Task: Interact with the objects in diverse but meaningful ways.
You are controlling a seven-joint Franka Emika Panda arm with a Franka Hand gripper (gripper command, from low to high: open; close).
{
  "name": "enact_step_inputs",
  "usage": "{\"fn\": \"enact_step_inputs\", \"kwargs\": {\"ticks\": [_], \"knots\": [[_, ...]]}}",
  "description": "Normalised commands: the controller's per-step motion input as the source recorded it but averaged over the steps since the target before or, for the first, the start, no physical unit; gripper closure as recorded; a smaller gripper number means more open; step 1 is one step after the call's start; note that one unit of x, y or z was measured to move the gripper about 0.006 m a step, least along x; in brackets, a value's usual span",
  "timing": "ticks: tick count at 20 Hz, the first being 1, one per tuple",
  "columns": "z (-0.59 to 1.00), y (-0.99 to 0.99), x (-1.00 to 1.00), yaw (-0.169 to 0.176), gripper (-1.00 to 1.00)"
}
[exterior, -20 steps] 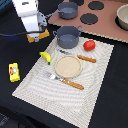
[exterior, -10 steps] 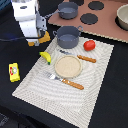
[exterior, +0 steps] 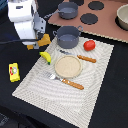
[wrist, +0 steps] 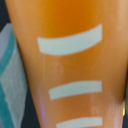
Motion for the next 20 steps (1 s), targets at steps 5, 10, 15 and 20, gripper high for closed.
{"fn": "enact_step_inputs", "kwargs": {"ticks": [5,10,15,20], "knots": [[0.53,-0.54,0.77,-0.02,1.0],[0.28,-0.52,0.76,-0.04,1.0],[0.11,-0.49,0.78,-0.043,1.0],[0.07,-0.47,0.8,-0.044,1.0]]}}
